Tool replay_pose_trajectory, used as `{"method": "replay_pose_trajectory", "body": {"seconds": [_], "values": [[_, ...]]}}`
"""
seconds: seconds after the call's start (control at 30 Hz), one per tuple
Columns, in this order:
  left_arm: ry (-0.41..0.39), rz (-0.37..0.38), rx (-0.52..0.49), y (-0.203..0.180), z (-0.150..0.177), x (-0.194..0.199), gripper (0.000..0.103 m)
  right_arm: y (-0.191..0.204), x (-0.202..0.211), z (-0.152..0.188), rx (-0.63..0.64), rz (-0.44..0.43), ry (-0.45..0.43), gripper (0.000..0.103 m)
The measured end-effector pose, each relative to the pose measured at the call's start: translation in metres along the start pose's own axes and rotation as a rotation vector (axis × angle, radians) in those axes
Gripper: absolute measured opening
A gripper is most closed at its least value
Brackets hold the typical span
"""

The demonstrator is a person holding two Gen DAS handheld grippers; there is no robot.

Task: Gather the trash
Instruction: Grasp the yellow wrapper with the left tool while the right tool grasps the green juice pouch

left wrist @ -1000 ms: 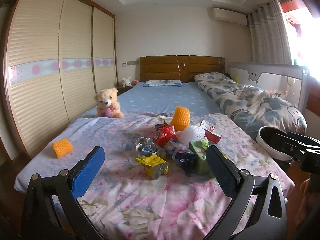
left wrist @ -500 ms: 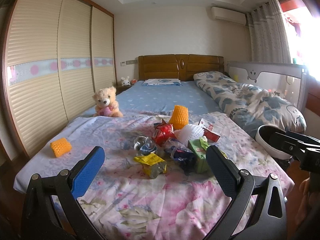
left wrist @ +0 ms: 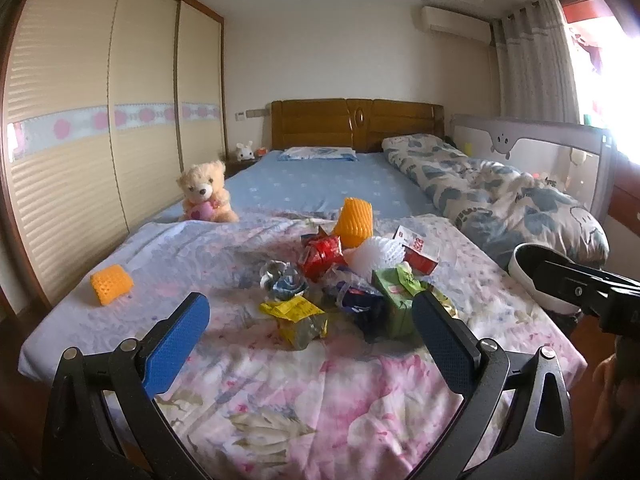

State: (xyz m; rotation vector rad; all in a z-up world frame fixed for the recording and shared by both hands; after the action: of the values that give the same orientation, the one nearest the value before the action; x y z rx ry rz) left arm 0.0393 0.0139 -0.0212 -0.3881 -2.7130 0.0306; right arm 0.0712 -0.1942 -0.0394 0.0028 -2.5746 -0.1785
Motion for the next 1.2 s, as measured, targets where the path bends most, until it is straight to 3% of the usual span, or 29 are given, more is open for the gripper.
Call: {"method": "replay_pose_trajectory", "body": {"seconds": [0.23, 0.37, 0.6, 0.83, 1.07, 1.13, 1.2], "values": [[0.061, 0.016, 0.048, 0.015, 0.008, -0.021, 0.103, 0.004, -0.018, 0.0, 0.002, -0.03, 0.053, 0.094], [0.105, 0.003, 0.066, 0.027, 0.015, -0.037, 0.102, 0.002, -0.037, 0.004, -0.029, -0.053, 0.119, 0.083], [0.218, -0.003, 0.131, 0.054, 0.033, -0.076, 0.092, 0.0, -0.074, 0.009, -0.07, -0.071, 0.207, 0.07], [0.286, -0.01, 0.156, 0.068, 0.046, -0.104, 0.089, -0.004, -0.114, 0.015, -0.114, -0.078, 0.292, 0.06], [0.363, 0.009, 0.164, 0.072, 0.059, -0.126, 0.056, 0.0, -0.147, 0.02, -0.139, -0.108, 0.371, 0.055], [0.376, 0.021, 0.165, 0.07, 0.061, -0.131, 0.043, 0.003, -0.155, 0.023, -0.145, -0.122, 0.401, 0.045], [0.385, 0.036, 0.162, 0.066, 0.063, -0.134, 0.016, 0.004, -0.158, 0.027, -0.167, -0.155, 0.42, 0.027]]}}
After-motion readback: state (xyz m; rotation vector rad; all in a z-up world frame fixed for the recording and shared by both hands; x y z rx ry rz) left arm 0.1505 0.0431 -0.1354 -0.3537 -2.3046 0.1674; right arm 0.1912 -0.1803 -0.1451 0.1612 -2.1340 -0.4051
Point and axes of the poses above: each gripper's, at about its wrist camera, not at the fingertips, and x roughly against the way its jaws point, y to its left, z to its underside, the point moved 7 cm from there along -x, roughly the way its jaws point, and after that the axes turned 14 degrees about z, right-handed, at the moved point
